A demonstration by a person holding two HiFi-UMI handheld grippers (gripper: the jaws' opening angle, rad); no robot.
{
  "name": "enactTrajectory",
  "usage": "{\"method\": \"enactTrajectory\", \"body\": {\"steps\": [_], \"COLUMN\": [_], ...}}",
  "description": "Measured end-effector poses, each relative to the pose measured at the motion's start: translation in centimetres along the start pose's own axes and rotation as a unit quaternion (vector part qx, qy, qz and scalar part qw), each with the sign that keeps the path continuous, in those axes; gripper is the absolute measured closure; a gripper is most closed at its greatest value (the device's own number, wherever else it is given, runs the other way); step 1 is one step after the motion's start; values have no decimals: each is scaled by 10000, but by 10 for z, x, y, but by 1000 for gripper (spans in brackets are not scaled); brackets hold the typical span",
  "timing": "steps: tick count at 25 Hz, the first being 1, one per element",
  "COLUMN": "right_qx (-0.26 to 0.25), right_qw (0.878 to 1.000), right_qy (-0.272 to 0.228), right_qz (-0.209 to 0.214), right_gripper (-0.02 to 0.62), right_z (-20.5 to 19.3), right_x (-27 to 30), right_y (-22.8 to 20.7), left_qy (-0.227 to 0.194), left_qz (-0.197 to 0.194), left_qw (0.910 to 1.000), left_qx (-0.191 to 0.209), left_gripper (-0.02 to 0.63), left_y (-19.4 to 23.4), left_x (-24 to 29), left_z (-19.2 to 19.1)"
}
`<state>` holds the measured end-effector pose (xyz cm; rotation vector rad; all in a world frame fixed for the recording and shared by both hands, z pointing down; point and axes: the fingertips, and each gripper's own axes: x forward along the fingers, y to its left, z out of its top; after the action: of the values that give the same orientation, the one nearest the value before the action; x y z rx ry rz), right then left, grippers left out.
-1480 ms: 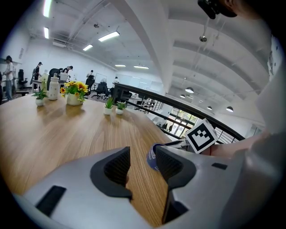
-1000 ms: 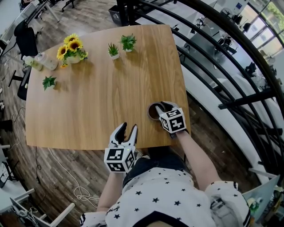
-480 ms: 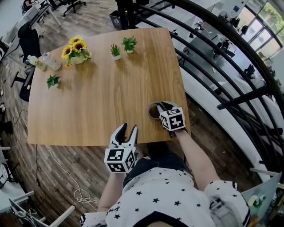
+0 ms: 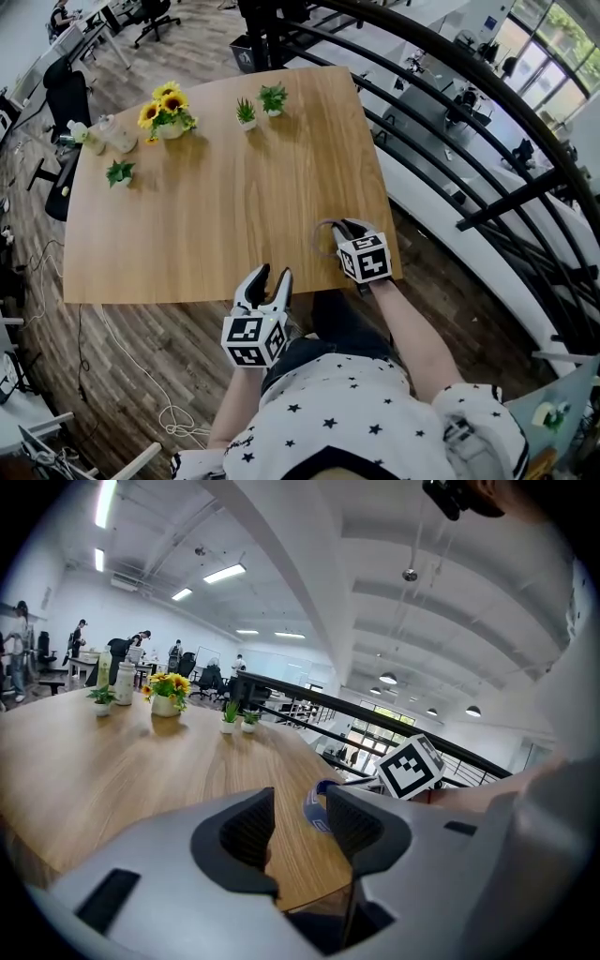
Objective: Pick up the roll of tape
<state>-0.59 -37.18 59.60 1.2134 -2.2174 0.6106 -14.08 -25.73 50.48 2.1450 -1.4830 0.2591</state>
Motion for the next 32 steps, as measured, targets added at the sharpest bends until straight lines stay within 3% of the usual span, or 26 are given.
{"method": "enactTrajectory", "body": {"steps": [32], "right_qx": [-154], "right_qw": [9927], "right_qy": [-1192], "right_qz": [131], "right_gripper": [514], "right_z": [-4], "right_x": [-162], "right_y": [90], "left_qy": [-523], "left_qz": [-38], "left_qw": [9983], "left_qx": [235], "left_gripper": [439], "left_y": [-45], "left_x": [-109], "left_z": [-25]}}
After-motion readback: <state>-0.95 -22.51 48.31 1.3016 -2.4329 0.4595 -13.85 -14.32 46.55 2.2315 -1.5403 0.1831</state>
